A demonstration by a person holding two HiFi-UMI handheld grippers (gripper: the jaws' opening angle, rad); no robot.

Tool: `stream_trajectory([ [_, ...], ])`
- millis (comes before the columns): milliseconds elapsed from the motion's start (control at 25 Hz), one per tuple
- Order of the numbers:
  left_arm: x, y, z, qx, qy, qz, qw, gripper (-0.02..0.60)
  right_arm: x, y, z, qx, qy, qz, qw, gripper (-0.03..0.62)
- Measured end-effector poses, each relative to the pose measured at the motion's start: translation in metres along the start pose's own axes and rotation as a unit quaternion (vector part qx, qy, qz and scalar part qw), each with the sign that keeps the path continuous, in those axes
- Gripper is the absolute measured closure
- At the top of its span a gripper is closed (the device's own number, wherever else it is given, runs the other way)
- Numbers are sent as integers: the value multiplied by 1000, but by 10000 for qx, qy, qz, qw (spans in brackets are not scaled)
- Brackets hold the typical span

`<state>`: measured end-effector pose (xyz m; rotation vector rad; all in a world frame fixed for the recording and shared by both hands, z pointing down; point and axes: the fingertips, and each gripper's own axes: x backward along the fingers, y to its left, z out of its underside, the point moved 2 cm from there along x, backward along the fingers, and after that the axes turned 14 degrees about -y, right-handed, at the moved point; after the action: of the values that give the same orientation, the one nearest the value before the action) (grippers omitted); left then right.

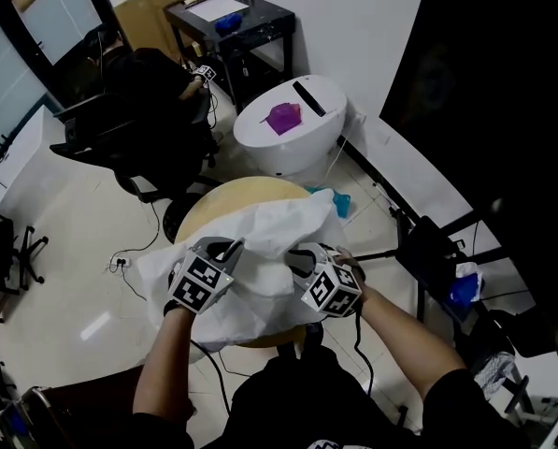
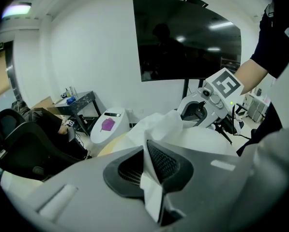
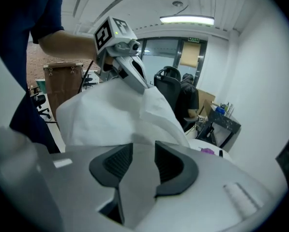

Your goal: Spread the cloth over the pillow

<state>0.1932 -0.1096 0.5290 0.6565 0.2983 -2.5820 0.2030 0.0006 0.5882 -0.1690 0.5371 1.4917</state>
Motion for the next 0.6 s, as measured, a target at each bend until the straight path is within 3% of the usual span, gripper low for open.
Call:
stream_trajectory([
  [80,0,0,1,-9,-5,18,10000,581,-2,3,-4,232,-66,38,9997,472],
  [160,0,1,1,-16,-22,24,10000,581,-3,5,-5,367,-98,95,9992,581],
  [600,-9,-16,-20,-212,-299,323,9988,580,72,13,-42,544,115,749,9956,585],
])
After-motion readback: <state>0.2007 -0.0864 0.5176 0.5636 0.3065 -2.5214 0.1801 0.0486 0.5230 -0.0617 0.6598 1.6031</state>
